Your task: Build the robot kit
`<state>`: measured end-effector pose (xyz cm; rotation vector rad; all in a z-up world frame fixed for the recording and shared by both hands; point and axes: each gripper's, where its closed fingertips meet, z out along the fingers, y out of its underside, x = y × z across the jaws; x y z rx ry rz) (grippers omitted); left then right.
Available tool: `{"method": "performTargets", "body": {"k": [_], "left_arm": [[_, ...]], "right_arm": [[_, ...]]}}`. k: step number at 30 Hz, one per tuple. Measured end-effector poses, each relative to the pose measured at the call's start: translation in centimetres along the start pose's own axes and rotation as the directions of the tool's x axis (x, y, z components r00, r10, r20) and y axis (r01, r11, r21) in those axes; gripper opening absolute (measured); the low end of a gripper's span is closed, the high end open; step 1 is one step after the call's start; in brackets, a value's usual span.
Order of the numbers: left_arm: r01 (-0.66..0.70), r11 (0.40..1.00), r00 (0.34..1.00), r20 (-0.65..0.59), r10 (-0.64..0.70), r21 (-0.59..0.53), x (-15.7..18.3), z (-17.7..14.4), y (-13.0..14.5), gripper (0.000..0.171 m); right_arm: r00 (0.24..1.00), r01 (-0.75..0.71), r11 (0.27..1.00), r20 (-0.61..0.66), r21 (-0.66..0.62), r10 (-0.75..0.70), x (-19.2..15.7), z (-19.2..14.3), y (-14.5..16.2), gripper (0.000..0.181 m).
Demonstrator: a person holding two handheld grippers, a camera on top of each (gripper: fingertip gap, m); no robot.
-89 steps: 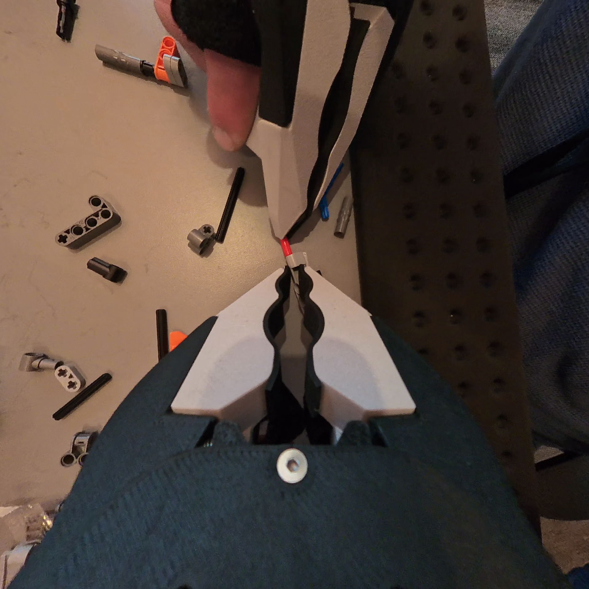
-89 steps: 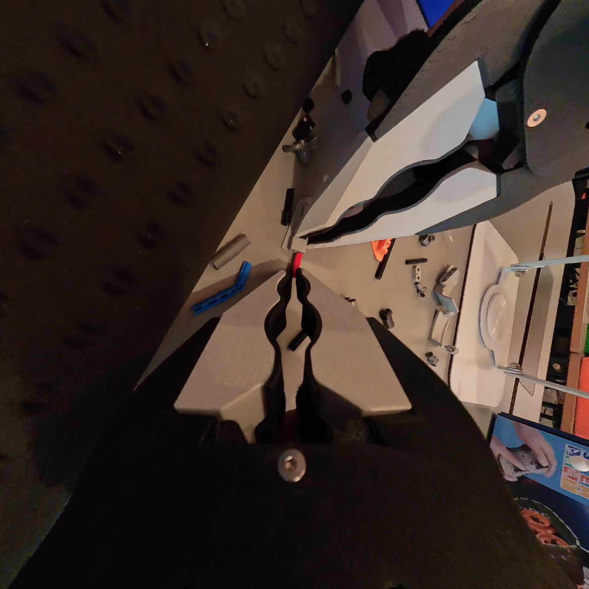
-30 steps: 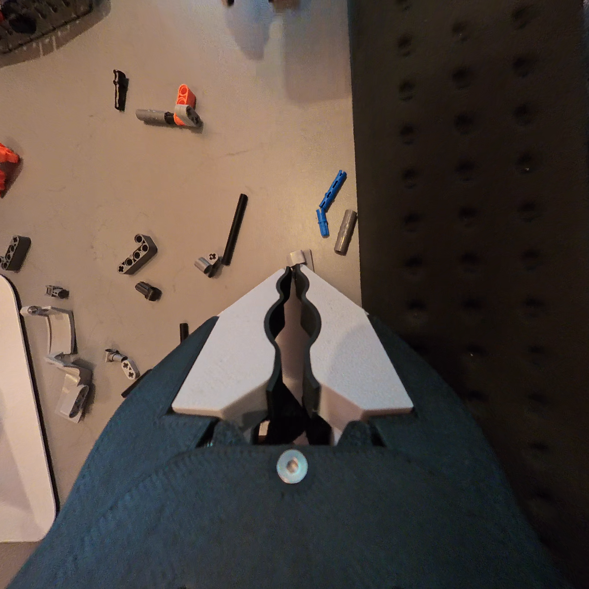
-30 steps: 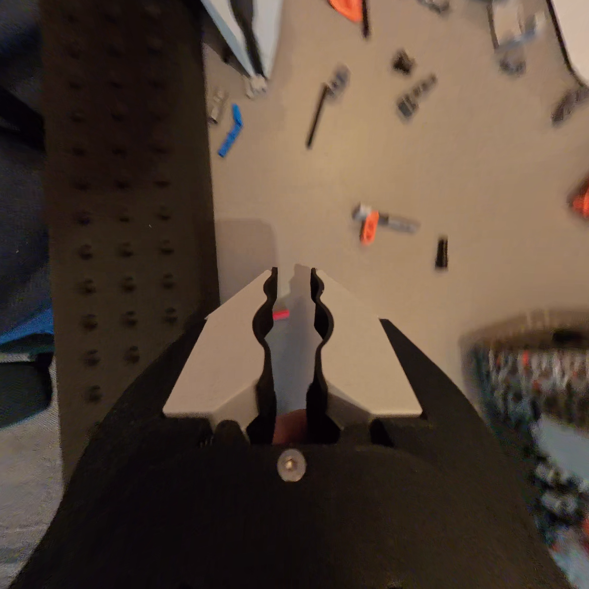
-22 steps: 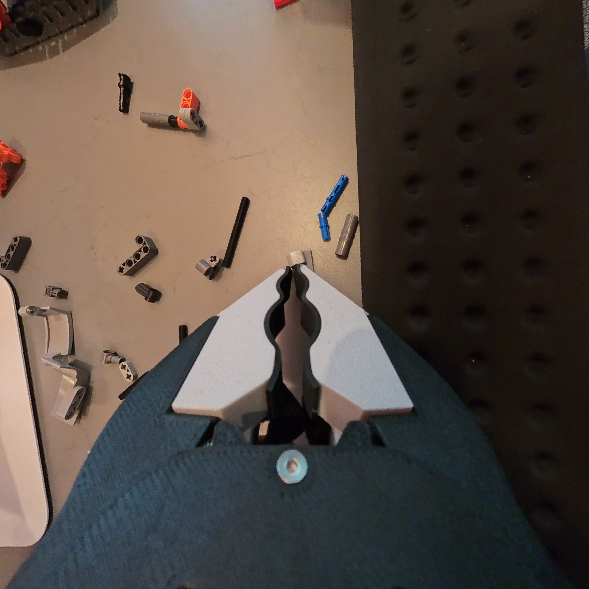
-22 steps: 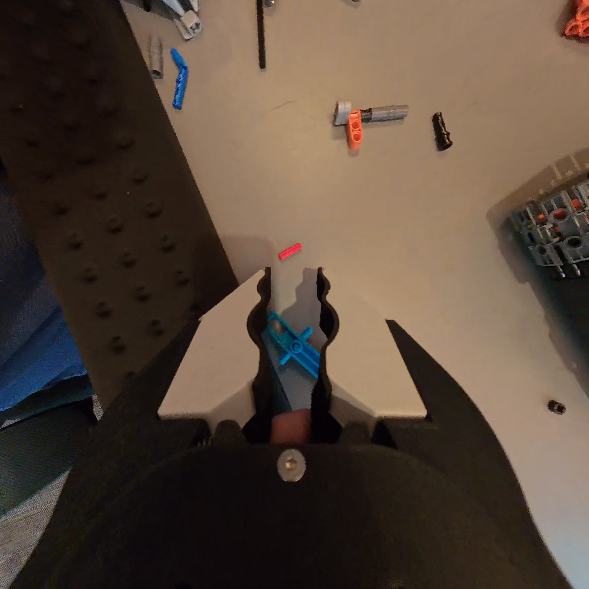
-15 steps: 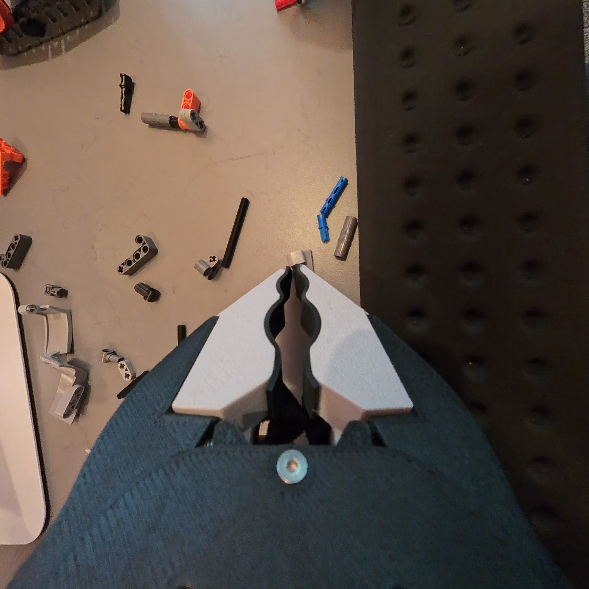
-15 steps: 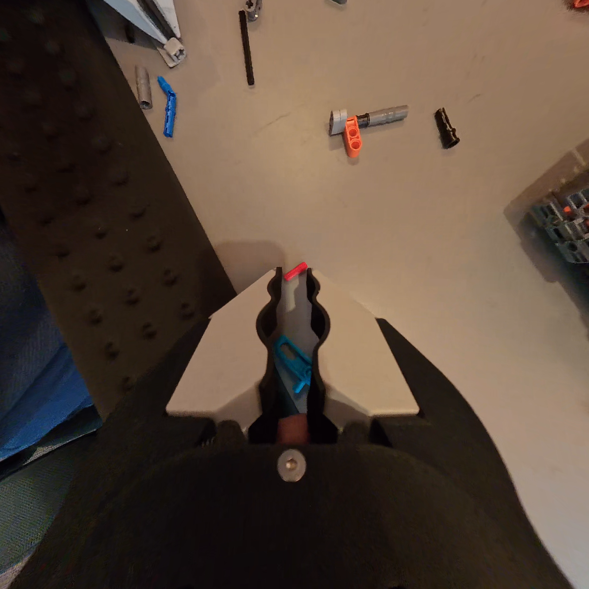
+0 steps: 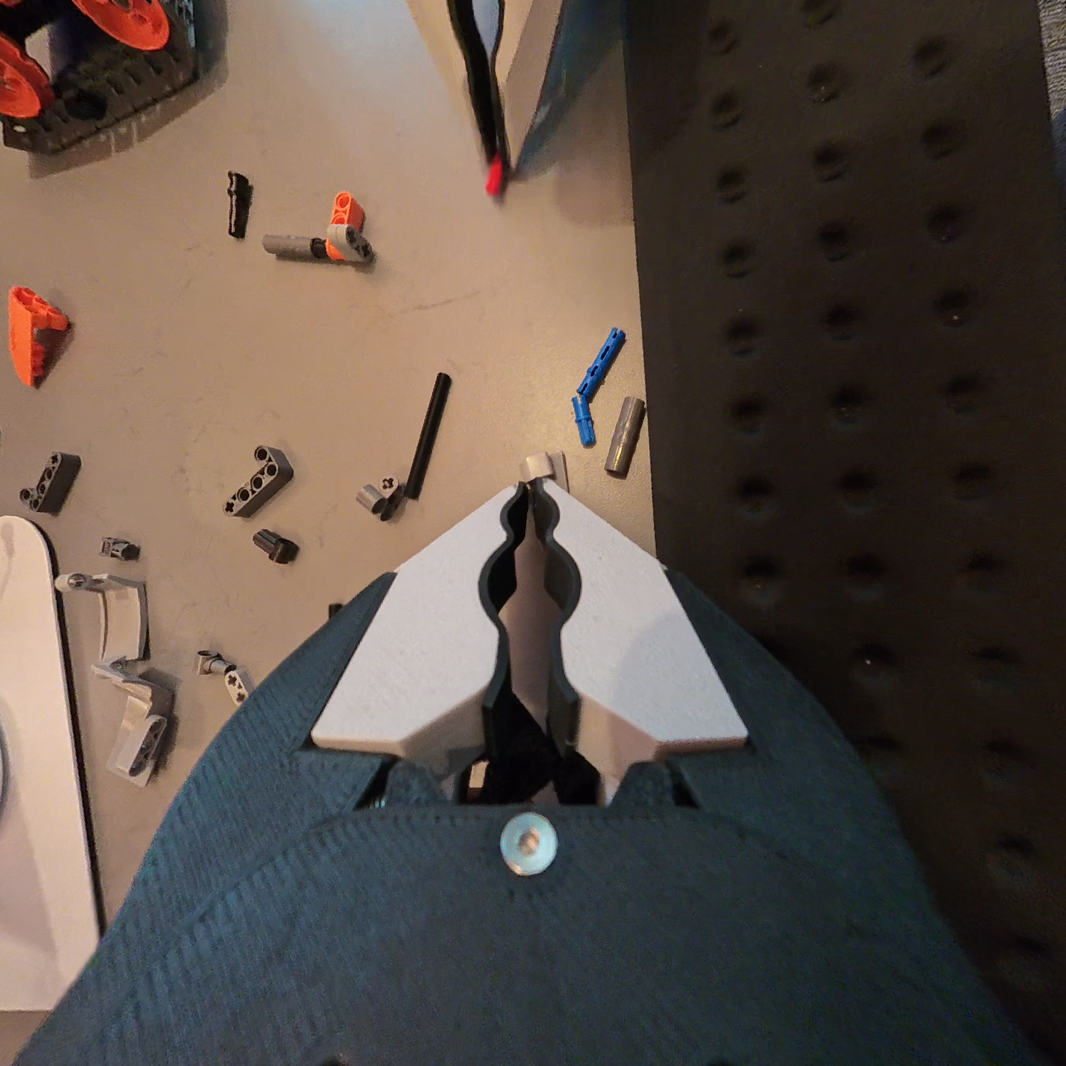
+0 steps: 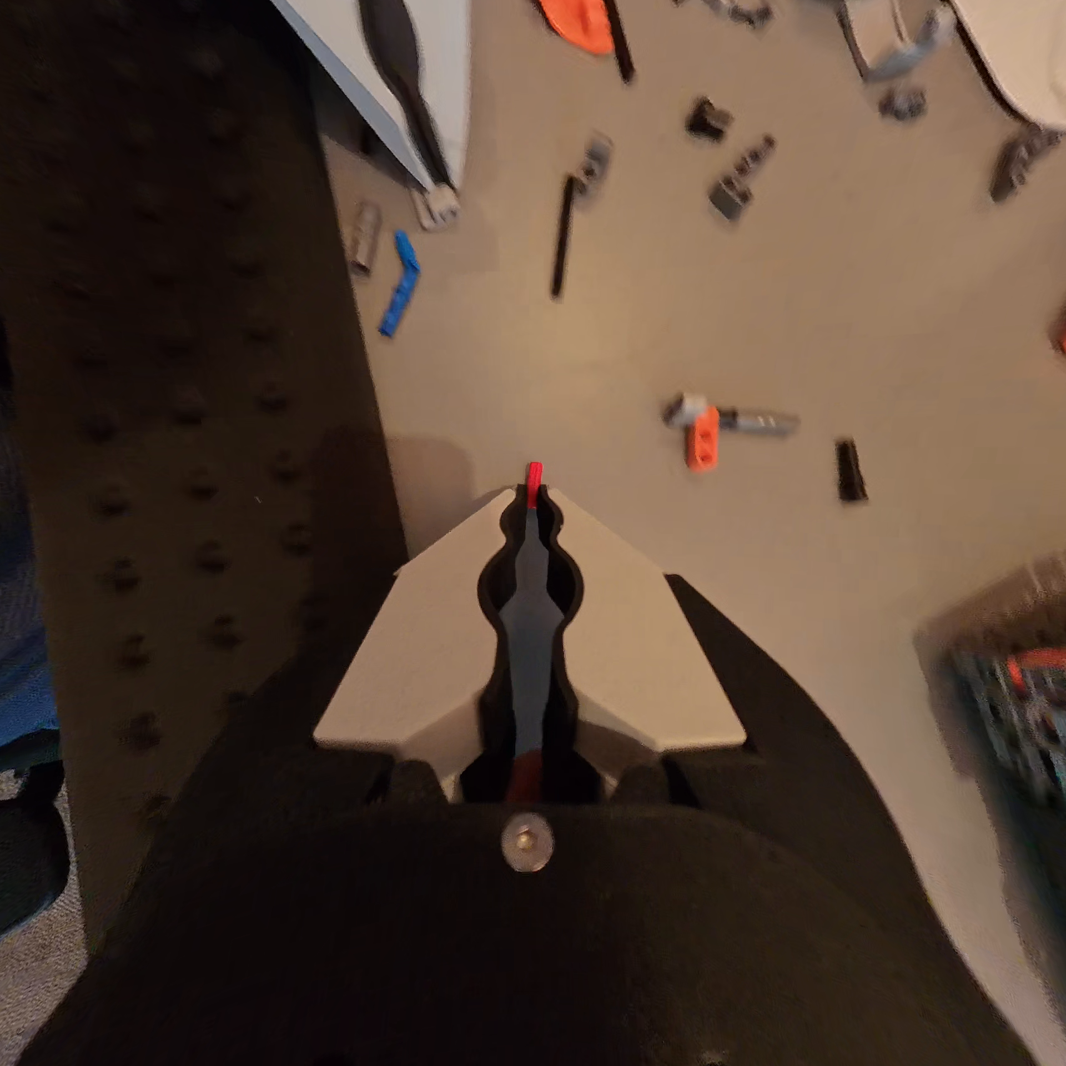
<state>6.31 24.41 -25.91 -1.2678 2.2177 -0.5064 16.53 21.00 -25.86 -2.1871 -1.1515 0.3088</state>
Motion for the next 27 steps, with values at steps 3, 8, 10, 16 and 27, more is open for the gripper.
{"method": "performTargets", "body": {"k": [3,8,10,16,27], "left_arm": [[-0.013,1.000,1.000,0.007,0.013,0.019,0.0,0.2,-0.2,0.001],[-0.042,0.998,0.999,0.020,0.041,0.037,0.0,0.3,-0.5,0.001],[-0.053,0.998,0.998,0.035,0.052,0.040,-0.1,0.4,-0.5,0.001],[-0.093,0.995,0.994,0.070,0.090,0.037,-0.1,0.6,-0.8,0.001],[-0.151,0.988,0.982,0.119,0.147,0.024,-0.1,0.6,-0.9,0.000]], "right_arm": [[0.995,0.075,0.996,0.063,0.038,-0.077,-0.8,1.6,-2.1,0.000],[0.967,0.215,0.975,0.127,0.056,-0.221,-1.6,3.6,-4.6,0.000],[0.956,0.238,0.970,0.165,0.049,-0.243,-1.9,4.1,-5.2,0.000],[0.920,0.289,0.955,0.258,0.067,-0.296,-2.4,5.0,-6.3,0.001],[0.893,0.273,0.955,0.338,0.116,-0.297,-2.9,4.9,-6.4,0.001]]}}
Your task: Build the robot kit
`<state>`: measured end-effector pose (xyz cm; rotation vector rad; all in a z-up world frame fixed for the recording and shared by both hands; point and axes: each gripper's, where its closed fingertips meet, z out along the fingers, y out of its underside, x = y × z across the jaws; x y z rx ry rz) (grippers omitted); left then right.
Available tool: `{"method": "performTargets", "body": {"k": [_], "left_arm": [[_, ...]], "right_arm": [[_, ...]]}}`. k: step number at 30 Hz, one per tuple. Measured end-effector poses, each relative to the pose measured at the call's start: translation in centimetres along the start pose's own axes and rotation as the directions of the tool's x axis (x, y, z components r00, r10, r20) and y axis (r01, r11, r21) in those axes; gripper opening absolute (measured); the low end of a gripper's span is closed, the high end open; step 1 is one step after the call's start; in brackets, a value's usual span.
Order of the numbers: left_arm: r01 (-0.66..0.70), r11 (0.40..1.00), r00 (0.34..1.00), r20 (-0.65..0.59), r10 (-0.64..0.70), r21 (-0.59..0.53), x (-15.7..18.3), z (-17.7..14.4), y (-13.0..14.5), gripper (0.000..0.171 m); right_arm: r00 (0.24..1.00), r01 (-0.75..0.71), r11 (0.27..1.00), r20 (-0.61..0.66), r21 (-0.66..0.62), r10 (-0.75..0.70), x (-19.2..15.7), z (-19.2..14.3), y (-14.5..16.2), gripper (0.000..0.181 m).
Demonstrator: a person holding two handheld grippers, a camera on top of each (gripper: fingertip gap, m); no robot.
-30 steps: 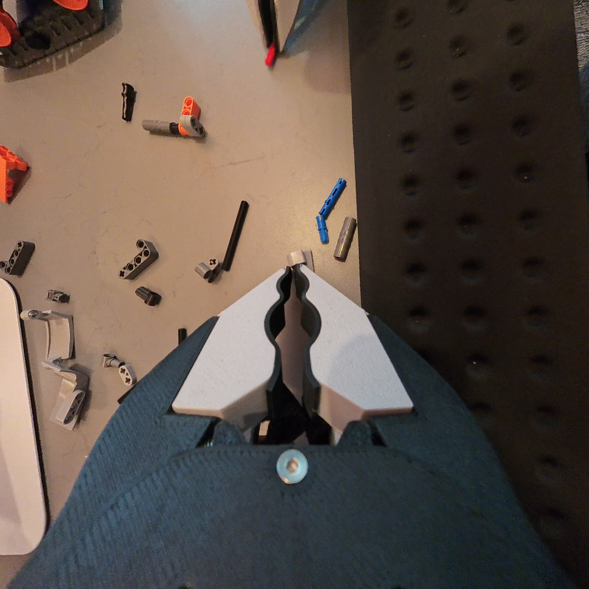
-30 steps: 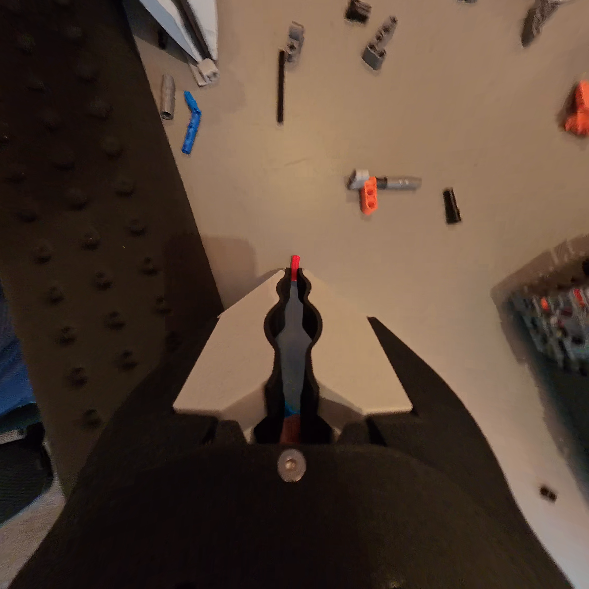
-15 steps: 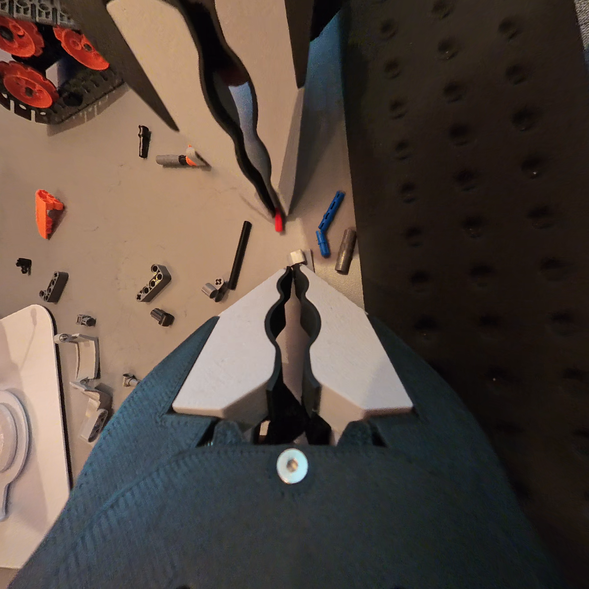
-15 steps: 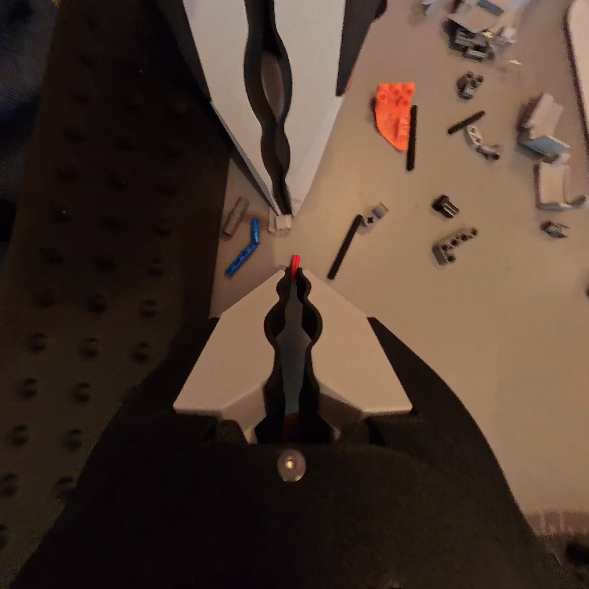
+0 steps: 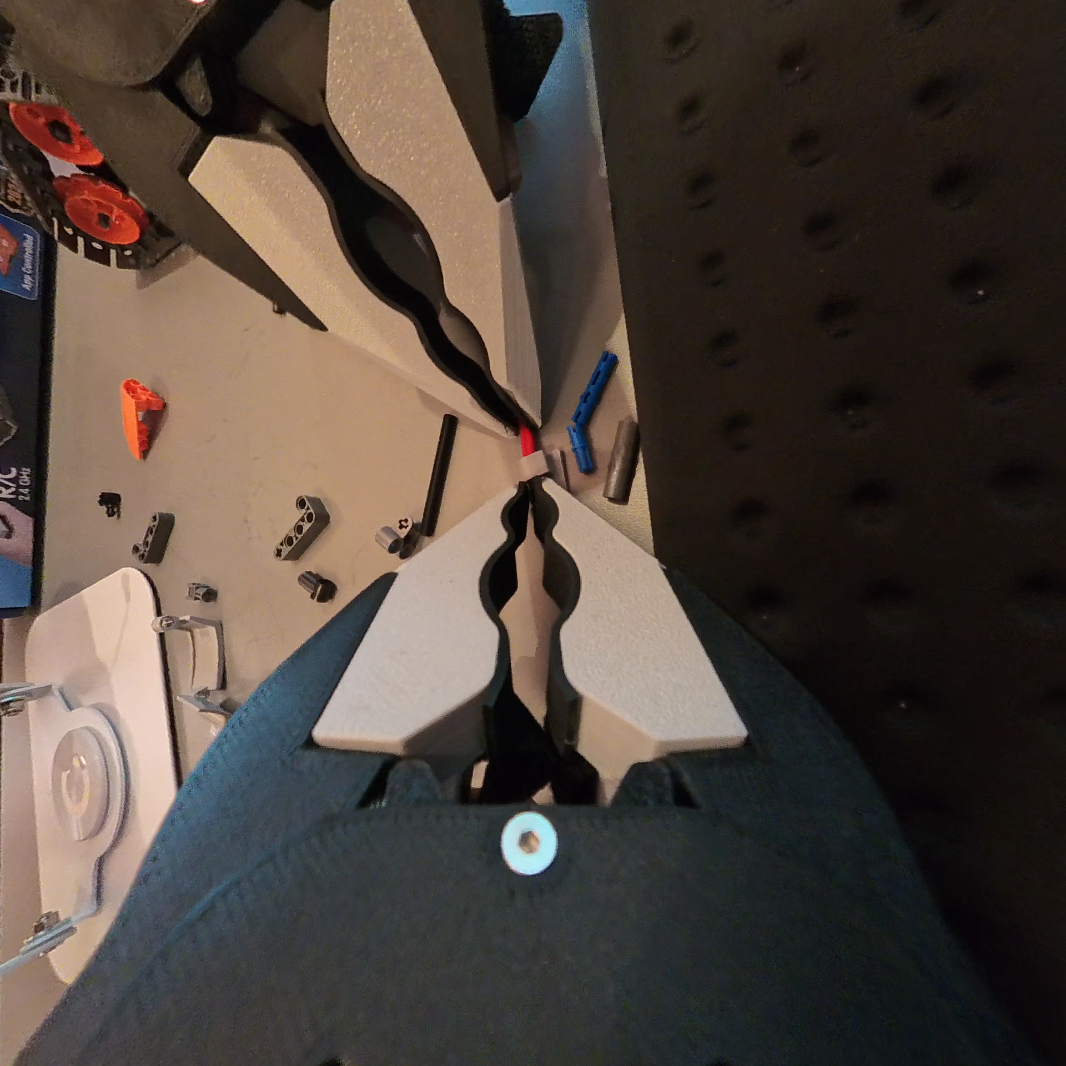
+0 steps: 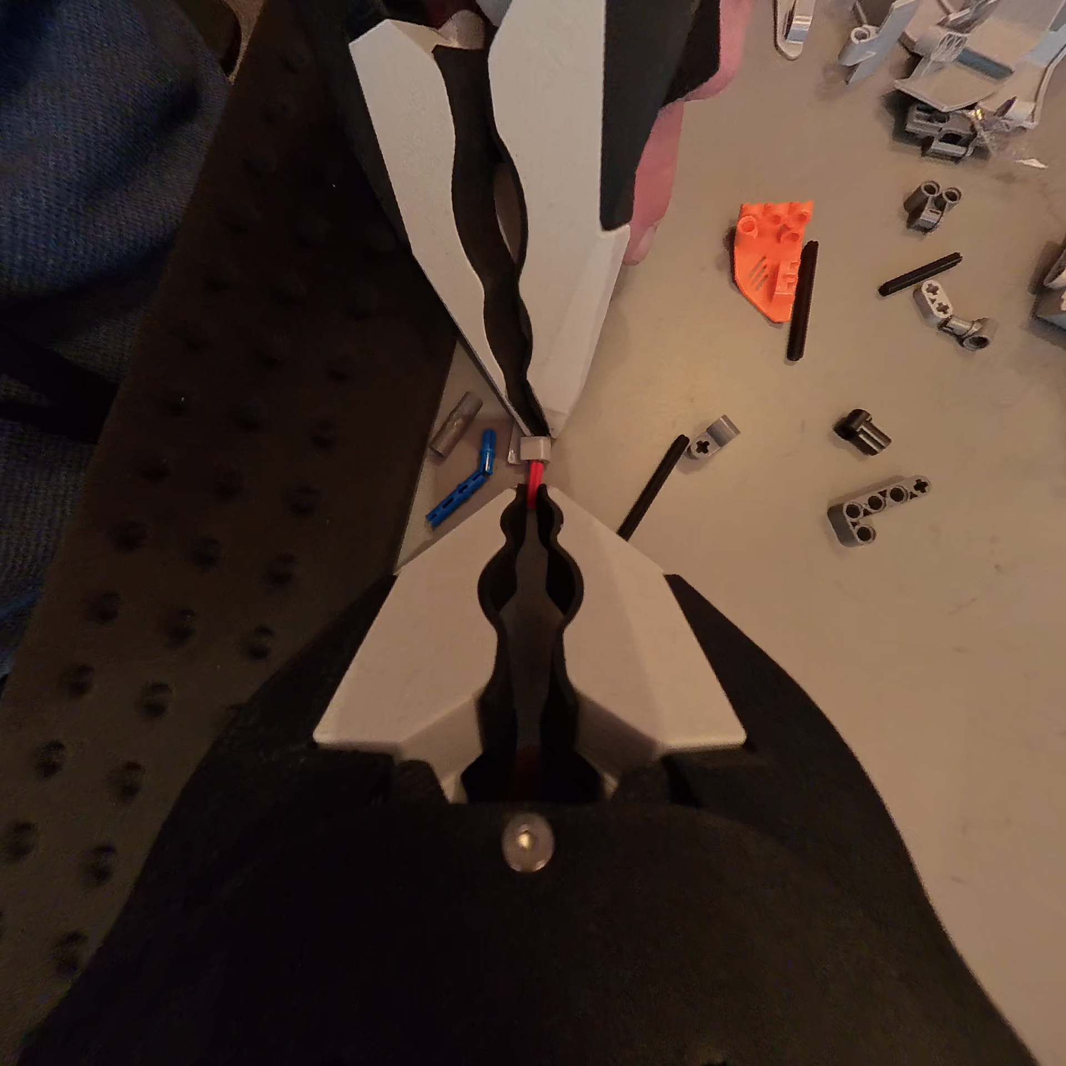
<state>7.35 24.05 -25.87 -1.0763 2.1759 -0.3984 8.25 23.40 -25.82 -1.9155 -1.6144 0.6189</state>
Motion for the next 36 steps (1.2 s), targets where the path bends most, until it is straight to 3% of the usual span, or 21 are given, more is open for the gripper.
{"method": "performTargets", "body": {"k": [16,27,36], "left_arm": [[-0.150,0.986,0.980,0.126,0.157,-0.068,-0.08,0.05,-0.03,0.000],[0.048,0.999,0.999,-0.002,-0.048,0.011,-0.02,0.08,-0.07,0.000],[0.094,0.995,0.996,-0.008,-0.094,0.024,-0.01,0.10,-0.09,0.000]], "right_arm": [[0.994,-0.052,0.998,0.092,-0.022,0.053,0.00,-0.06,0.08,0.001],[0.952,0.254,0.961,-0.149,-0.111,-0.269,0.32,-0.12,0.10,0.000],[0.769,0.476,0.844,-0.347,-0.249,-0.536,0.48,-0.20,-0.02,0.000]]}}
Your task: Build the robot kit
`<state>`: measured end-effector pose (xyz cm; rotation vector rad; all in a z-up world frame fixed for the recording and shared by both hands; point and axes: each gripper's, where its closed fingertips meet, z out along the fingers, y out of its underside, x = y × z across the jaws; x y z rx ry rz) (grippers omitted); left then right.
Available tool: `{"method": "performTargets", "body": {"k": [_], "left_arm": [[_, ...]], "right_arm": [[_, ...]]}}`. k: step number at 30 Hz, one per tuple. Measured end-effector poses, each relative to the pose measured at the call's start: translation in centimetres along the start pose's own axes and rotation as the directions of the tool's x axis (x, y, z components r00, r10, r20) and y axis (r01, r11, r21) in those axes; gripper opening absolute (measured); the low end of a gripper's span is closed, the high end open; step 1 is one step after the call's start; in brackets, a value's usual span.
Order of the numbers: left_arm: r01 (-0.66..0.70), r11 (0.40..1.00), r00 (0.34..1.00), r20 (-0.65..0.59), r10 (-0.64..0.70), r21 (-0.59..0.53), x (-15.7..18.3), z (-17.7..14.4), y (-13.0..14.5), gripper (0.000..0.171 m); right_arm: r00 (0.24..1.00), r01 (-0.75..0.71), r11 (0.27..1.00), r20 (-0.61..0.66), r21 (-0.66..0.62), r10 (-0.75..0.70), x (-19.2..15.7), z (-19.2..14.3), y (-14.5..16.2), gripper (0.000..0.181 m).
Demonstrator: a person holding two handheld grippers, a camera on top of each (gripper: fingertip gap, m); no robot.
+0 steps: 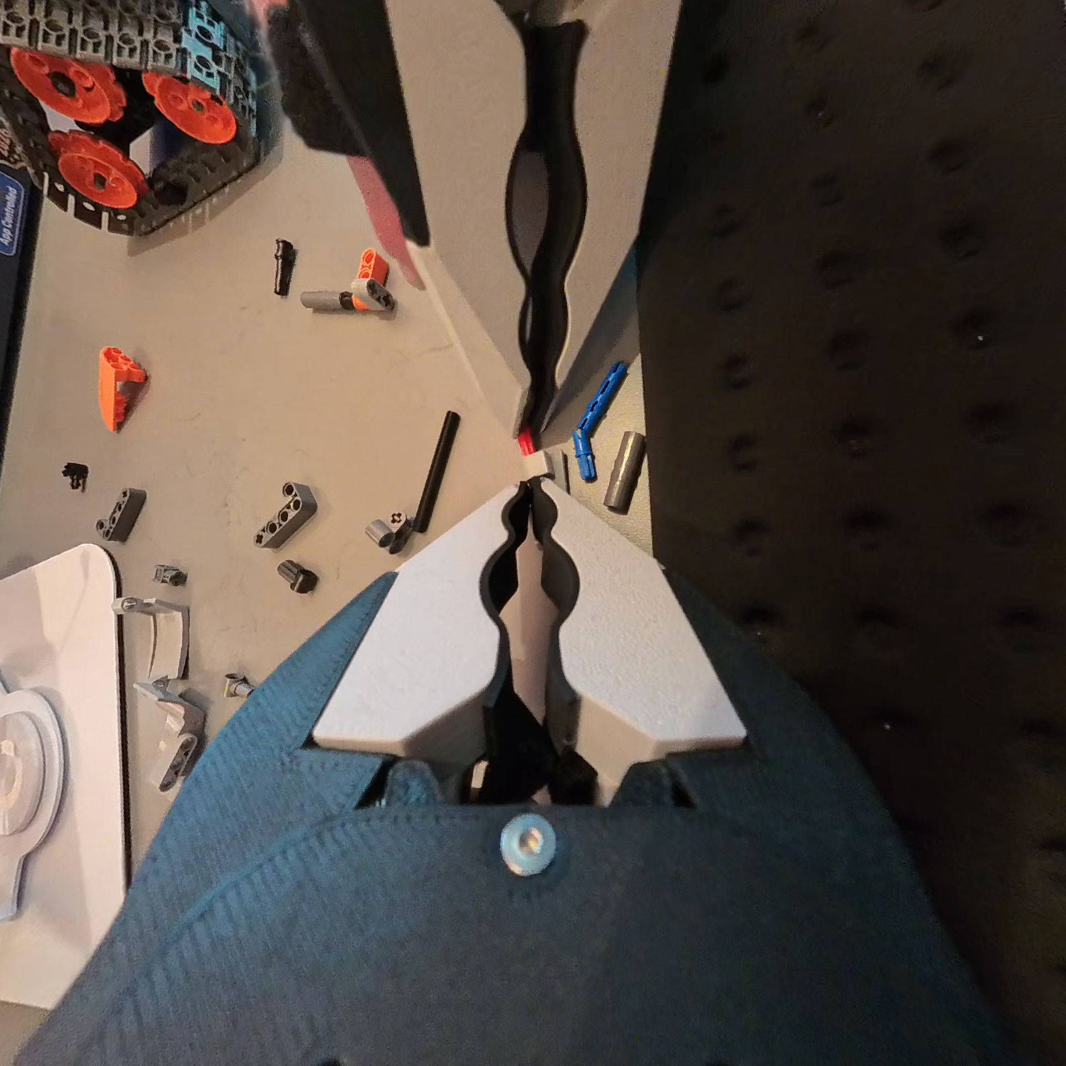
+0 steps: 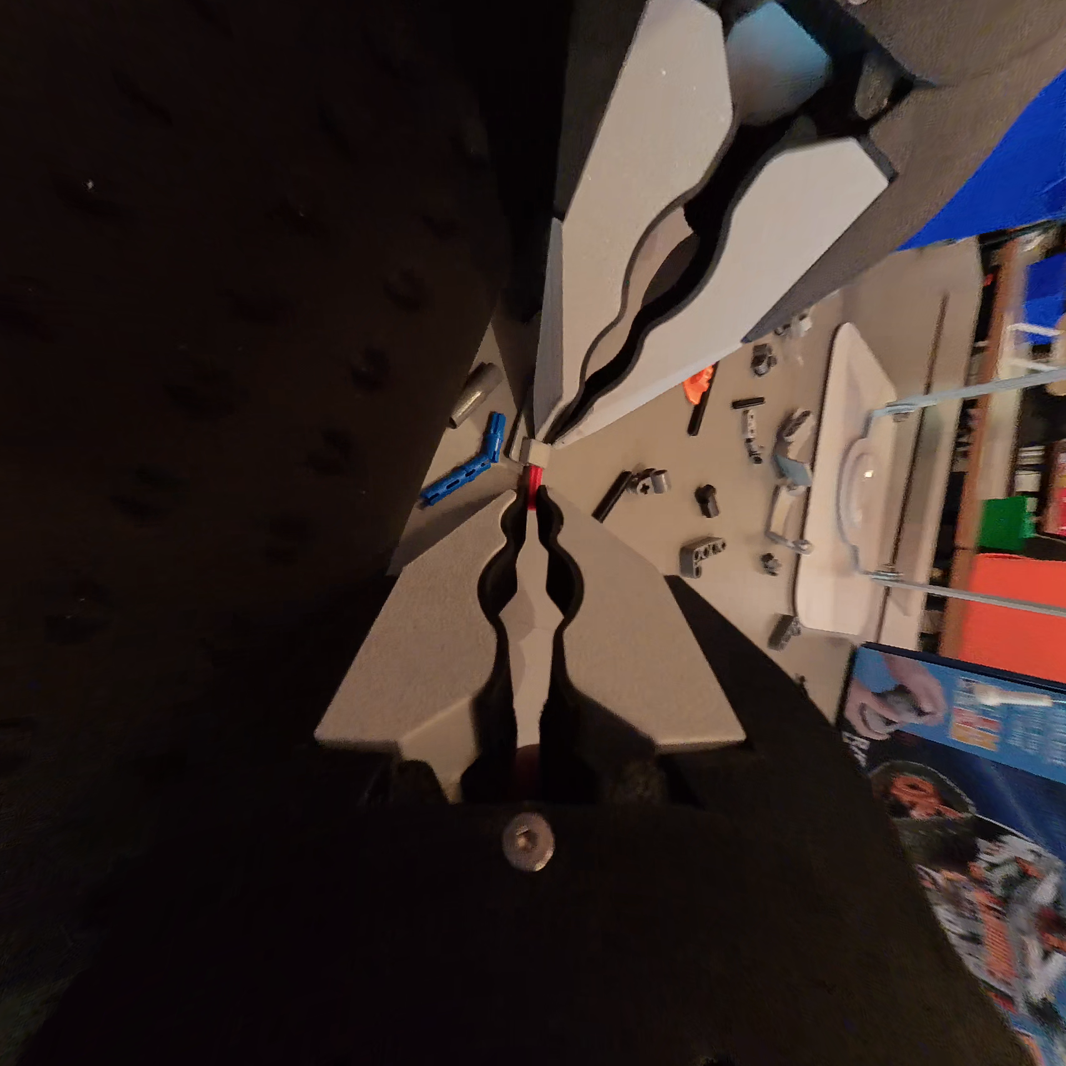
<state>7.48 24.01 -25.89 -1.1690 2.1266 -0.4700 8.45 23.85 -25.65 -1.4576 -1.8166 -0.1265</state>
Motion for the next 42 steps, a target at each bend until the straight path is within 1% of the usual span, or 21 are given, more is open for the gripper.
{"method": "performTargets", "body": {"k": [2,5,12,22,28,31,34,37,40,41,42], "left_arm": [[0.008,1.000,1.000,-0.002,-0.008,0.003,0.0,0.0,0.0,0.000],[0.009,1.000,1.000,0.005,-0.009,0.001,0.0,0.0,0.0,0.000],[0.023,1.000,0.999,0.037,-0.023,-0.004,0.0,0.0,0.0,0.000],[0.044,0.999,0.998,0.047,-0.044,0.007,0.0,0.0,0.0,0.000],[0.047,0.999,0.998,0.037,-0.047,0.021,0.1,-0.1,0.0,0.000],[0.054,0.998,0.998,0.021,-0.055,0.026,0.1,0.0,-0.1,0.000],[0.064,0.997,0.998,0.013,-0.064,0.033,0.1,0.0,-0.1,0.000],[0.077,0.996,0.997,0.001,-0.077,0.046,0.0,0.0,-0.1,0.000],[0.095,0.994,0.995,0.000,-0.095,0.053,-0.2,0.1,-0.2,0.001],[0.096,0.994,0.995,0.003,-0.096,0.051,-0.3,0.0,-0.1,0.003],[0.102,0.994,0.995,0.004,-0.103,0.049,-0.4,-0.1,0.0,0.007]], "right_arm": [[0.999,0.037,0.999,-0.034,-0.013,-0.038,0.0,0.0,0.0,0.000],[0.997,0.053,0.998,-0.058,-0.027,-0.054,0.1,0.1,0.0,0.000],[0.998,0.013,1.000,-0.059,-0.011,-0.014,0.0,0.1,-0.2,0.000],[0.998,-0.063,0.997,0.000,0.055,0.063,-0.2,0.1,-0.5,0.000],[0.998,-0.059,0.993,0.031,0.102,0.056,-0.1,0.4,-0.7,0.000],[0.995,-0.089,0.988,0.058,0.127,0.082,-0.1,0.4,-0.8,0.000],[0.993,-0.106,0.987,0.064,0.124,0.099,-0.1,0.5,-0.8,0.000],[0.987,-0.143,0.982,0.097,0.122,0.132,-0.1,0.4,-0.8,0.000],[0.980,-0.170,0.981,0.122,0.099,0.157,-0.2,-0.1,-0.5,0.007],[0.975,-0.192,0.977,0.131,0.088,0.180,-0.2,-0.4,-0.2,0.011],[0.971,-0.211,0.974,0.135,0.083,0.199,-0.1,-0.8,0.2,0.009]]}}
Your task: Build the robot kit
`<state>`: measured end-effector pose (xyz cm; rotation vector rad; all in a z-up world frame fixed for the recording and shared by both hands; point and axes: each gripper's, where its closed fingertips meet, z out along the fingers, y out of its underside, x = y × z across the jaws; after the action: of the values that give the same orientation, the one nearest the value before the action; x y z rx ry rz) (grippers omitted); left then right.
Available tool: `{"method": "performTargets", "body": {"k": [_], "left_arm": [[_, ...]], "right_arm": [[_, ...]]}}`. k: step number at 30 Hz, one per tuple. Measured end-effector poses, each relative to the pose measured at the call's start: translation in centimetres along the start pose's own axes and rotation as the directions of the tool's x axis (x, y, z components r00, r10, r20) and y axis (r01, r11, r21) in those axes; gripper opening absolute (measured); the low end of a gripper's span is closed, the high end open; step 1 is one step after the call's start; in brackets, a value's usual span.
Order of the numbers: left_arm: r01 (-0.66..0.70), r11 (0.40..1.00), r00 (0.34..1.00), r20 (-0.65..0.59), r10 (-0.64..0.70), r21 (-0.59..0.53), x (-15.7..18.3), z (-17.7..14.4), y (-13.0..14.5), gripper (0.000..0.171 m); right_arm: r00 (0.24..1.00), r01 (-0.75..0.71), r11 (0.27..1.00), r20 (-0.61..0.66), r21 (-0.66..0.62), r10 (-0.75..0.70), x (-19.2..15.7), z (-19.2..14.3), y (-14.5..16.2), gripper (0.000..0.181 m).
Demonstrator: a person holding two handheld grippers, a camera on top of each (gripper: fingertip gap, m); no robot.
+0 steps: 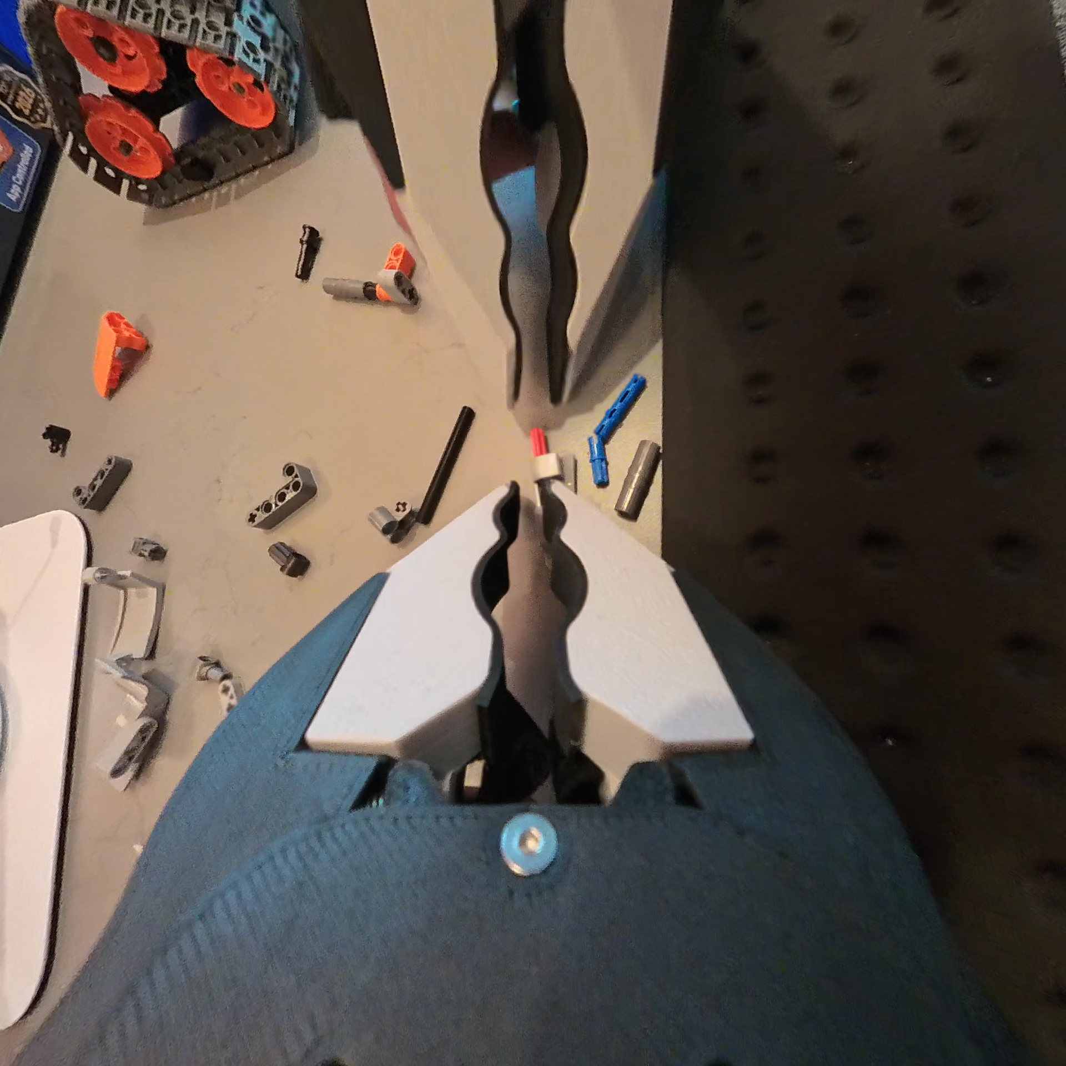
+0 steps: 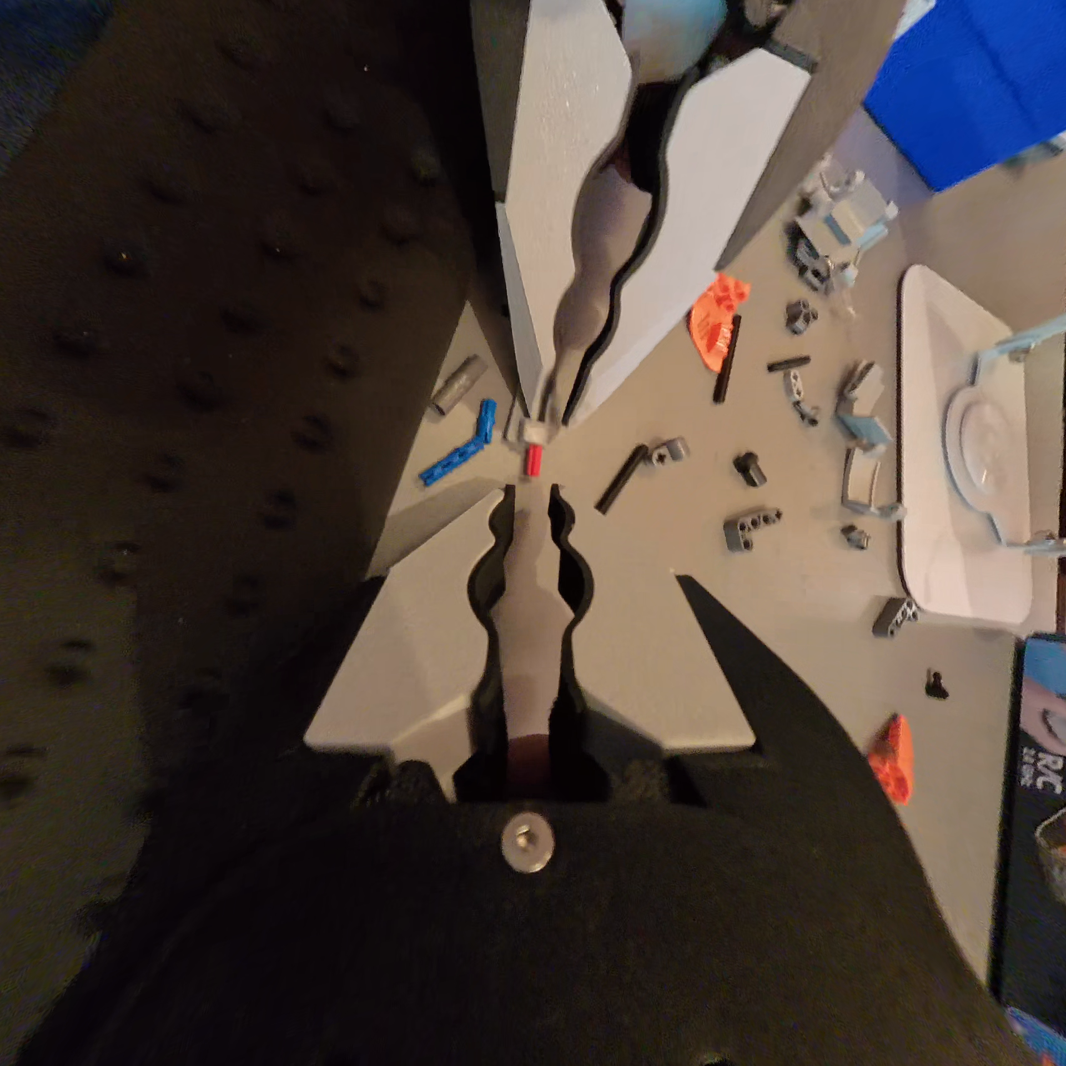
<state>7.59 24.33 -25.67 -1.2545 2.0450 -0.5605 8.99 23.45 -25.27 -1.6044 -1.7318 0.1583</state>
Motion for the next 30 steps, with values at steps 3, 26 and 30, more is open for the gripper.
{"method": "performTargets", "body": {"k": [3,26,30], "left_arm": [[0.032,0.999,0.999,-0.025,-0.032,0.008,-0.1,-0.5,0.1,0.013],[0.060,0.997,0.998,-0.026,-0.062,-0.054,-0.3,-0.1,0.3,0.007],[0.066,0.996,0.998,-0.013,-0.067,-0.053,-0.6,0.0,0.3,0.007]], "right_arm": [[0.997,-0.083,0.996,-0.007,0.035,0.083,0.9,-2.0,0.3,0.008],[0.911,-0.412,0.894,-0.070,-0.176,0.406,3.4,-4.0,8.6,0.010],[0.910,-0.415,0.895,-0.063,-0.165,0.410,3.2,-3.5,7.9,0.005]]}}
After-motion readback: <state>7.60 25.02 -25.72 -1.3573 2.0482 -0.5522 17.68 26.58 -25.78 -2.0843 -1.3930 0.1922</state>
